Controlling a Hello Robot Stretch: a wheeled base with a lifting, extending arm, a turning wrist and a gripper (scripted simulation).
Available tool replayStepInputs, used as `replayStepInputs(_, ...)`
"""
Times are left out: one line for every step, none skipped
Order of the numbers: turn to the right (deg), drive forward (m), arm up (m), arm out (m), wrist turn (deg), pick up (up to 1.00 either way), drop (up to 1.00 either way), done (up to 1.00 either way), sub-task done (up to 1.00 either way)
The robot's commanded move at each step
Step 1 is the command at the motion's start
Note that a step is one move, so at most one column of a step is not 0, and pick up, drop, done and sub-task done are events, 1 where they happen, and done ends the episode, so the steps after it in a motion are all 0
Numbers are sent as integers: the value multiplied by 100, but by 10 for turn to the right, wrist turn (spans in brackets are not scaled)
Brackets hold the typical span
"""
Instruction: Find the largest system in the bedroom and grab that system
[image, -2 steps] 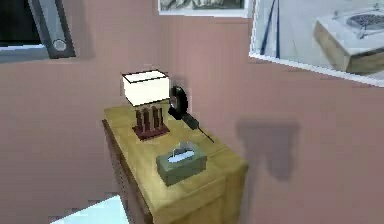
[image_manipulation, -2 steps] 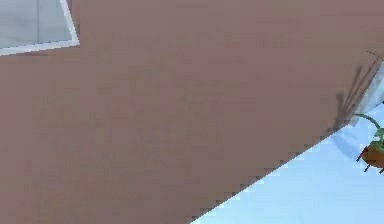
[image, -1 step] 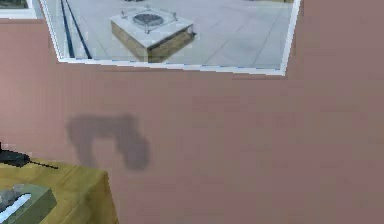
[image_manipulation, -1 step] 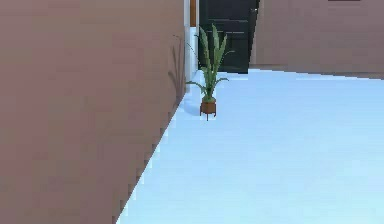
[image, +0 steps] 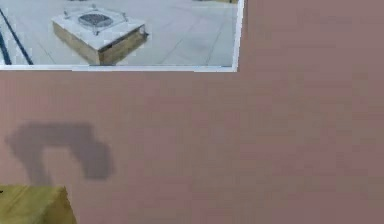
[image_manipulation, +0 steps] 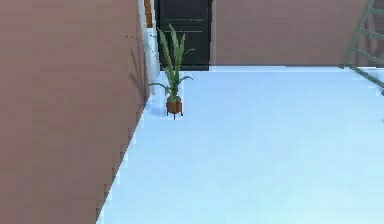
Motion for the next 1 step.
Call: replayStepInputs(0, 30, 0, 0, 0, 0, 0, 0, 0)
